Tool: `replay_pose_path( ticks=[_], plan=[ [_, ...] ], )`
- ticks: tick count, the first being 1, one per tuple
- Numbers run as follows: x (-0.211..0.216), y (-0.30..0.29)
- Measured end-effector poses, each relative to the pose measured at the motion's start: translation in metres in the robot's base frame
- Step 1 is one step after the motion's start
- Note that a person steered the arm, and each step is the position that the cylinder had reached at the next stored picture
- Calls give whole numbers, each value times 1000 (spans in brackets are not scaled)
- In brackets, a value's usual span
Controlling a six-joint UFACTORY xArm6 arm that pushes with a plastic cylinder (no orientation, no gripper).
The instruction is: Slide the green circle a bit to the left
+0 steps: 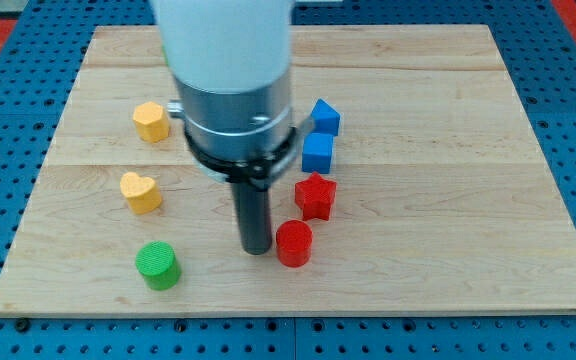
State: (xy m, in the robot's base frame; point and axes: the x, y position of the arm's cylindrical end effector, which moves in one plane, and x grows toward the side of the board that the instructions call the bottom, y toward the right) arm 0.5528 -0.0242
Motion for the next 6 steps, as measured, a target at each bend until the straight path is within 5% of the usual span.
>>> replay_pose_path(
  ticks=[6],
  plan=[
    [38,-86]
  ],
)
